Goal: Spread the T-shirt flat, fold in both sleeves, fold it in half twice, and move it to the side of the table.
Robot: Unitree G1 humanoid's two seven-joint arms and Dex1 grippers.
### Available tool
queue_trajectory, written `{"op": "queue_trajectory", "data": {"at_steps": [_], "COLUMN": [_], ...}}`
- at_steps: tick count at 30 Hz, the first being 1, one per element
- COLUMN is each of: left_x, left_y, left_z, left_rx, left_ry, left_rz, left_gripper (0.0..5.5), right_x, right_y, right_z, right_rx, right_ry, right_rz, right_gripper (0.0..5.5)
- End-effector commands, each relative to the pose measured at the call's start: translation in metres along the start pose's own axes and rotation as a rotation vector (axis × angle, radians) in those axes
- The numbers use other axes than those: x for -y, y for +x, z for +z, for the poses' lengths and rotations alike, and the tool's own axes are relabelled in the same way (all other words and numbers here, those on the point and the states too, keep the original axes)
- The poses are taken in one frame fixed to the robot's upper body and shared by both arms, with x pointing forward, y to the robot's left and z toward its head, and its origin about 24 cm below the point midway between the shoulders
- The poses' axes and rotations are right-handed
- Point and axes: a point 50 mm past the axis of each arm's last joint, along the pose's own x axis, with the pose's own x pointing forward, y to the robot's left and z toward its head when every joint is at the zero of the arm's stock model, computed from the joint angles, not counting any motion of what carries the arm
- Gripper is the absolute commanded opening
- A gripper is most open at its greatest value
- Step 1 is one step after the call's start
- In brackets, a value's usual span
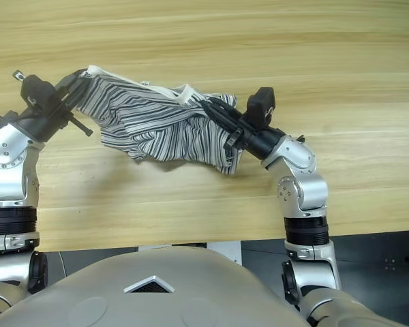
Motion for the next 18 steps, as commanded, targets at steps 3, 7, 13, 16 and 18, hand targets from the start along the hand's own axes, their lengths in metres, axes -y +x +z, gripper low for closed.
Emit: {"op": "queue_trajectory", "data": {"at_steps": [3,7,13,16,18], "left_x": [0.005,0.013,0.014,0.014,0.014], "left_y": [-0.002,-0.002,-0.002,-0.003,-0.003], "left_z": [0.01,0.011,0.009,0.008,0.008], "left_rx": [0.044,0.053,0.05,0.047,0.046], "left_ry": [-0.017,-0.031,-0.042,-0.046,-0.049], "left_rz": [-0.033,-0.065,-0.076,-0.069,-0.068], "left_gripper": [0.1,0.1,0.1,0.1,0.1], "right_x": [-0.015,-0.021,-0.018,-0.02,-0.024], "right_y": [0.012,0.022,0.024,0.025,0.024], "right_z": [-0.015,-0.035,-0.046,-0.042,-0.04], "right_rx": [-0.051,-0.098,-0.131,-0.136,-0.159], "right_ry": [0.017,-0.025,-0.161,-0.212,-0.267], "right_rz": [0.058,0.06,0.038,0.054,0.079], "right_gripper": [0.47,1.28,1.76,1.76,1.76]}}
